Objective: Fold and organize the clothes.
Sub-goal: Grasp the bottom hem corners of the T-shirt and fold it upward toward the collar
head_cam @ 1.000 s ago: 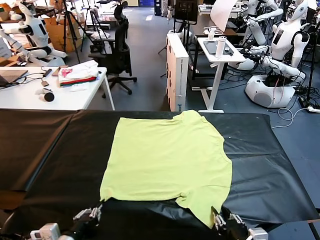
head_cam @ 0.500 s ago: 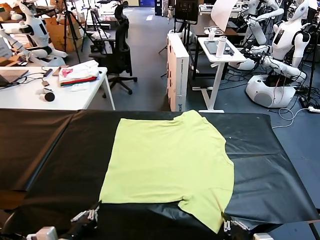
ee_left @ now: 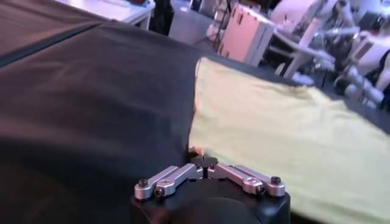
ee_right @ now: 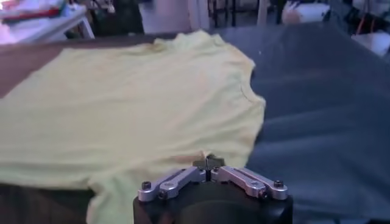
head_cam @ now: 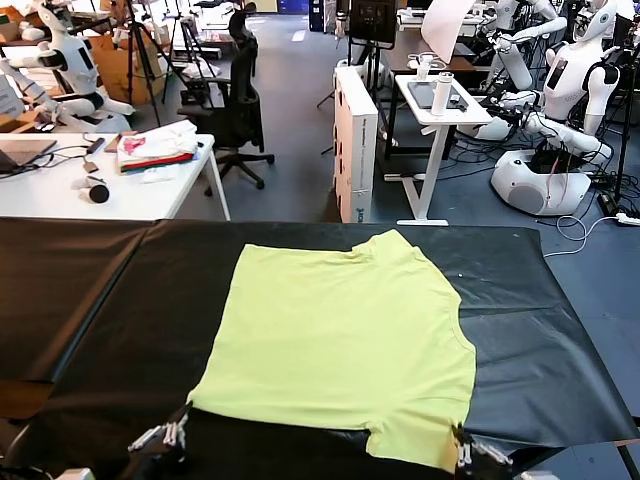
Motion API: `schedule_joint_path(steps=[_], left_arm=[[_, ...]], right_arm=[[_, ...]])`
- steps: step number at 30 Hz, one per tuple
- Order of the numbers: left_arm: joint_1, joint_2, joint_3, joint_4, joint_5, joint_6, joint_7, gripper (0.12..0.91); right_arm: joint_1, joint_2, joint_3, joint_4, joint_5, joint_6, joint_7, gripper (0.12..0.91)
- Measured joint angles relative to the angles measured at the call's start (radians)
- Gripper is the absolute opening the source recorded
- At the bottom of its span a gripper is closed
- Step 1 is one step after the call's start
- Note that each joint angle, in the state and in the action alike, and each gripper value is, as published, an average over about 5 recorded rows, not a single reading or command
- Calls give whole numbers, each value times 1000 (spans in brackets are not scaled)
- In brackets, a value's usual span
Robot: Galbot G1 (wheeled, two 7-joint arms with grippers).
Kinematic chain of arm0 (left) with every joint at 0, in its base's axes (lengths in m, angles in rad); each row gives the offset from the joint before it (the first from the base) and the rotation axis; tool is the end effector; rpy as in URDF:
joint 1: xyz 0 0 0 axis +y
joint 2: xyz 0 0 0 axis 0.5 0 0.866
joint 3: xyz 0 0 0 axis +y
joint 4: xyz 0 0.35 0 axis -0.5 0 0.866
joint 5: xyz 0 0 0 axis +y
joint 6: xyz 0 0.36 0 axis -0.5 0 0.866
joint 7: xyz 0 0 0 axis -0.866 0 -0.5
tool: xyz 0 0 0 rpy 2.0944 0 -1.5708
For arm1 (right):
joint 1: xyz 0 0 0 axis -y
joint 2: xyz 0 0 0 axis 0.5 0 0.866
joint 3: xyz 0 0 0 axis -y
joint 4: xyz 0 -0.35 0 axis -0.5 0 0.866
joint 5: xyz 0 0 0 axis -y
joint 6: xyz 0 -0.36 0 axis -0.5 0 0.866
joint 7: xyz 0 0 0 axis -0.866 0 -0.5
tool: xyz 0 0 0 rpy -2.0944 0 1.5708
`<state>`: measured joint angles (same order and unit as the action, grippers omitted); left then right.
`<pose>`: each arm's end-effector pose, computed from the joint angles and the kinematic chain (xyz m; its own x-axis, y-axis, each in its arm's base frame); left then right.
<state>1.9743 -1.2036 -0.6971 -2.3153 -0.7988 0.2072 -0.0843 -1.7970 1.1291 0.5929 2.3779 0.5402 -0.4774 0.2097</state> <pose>0.0904 0.0807 -0.2582 -0.9136 0.1268 0.3863 -0.0343 0.9227 -0.3841 0.1314 -0.0541 -0.2234 -0.8817 -0.1102 0.4587 -0.0836 0.9934 0.0779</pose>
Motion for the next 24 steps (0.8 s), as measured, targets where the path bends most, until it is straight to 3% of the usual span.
schedule_joint_path(steps=[12,24], left_arm=[[-223,-49,60,88,5,-13,19,147],[-398,-58,84,207,15,-9,23,147]], right_arm=[[299,4,-78,-236,25,-5,0,138],[462,-2,-135,-373,30,32,-2,138]])
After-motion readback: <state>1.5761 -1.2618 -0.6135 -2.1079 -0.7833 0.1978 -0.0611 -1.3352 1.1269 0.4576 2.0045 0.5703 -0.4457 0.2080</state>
